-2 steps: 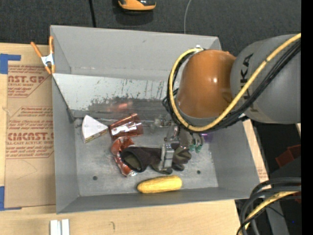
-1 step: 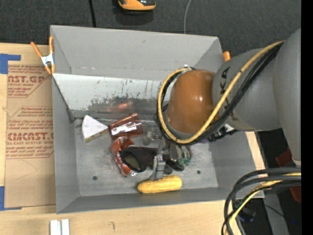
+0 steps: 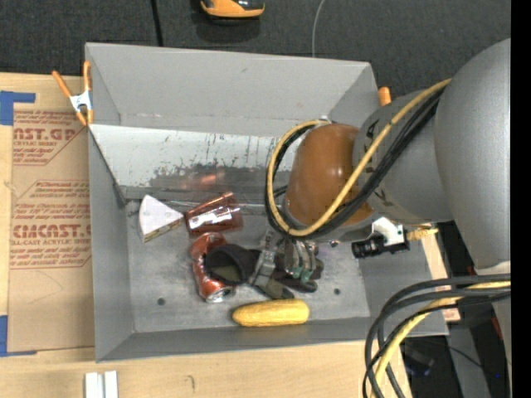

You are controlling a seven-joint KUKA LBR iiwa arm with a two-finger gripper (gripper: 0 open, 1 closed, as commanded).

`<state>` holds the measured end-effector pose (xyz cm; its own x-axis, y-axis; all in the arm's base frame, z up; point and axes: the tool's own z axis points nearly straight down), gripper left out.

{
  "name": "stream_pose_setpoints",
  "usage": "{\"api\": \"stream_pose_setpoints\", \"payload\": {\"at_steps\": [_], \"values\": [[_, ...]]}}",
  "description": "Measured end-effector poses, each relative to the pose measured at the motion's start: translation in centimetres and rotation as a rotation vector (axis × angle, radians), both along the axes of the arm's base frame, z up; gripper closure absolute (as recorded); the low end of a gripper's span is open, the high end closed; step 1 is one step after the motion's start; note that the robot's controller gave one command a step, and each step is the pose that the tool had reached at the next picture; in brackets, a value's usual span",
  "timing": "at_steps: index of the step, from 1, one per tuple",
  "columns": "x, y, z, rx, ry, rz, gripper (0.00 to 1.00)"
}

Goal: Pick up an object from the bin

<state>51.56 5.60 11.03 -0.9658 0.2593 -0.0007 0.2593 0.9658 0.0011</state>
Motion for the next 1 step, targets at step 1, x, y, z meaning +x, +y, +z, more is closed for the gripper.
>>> {"api": "stream_pose_setpoints", "payload": {"at_steps": [1], "values": [[0.0,0.0,0.0,0.0,0.0,0.0,1.0]]}}
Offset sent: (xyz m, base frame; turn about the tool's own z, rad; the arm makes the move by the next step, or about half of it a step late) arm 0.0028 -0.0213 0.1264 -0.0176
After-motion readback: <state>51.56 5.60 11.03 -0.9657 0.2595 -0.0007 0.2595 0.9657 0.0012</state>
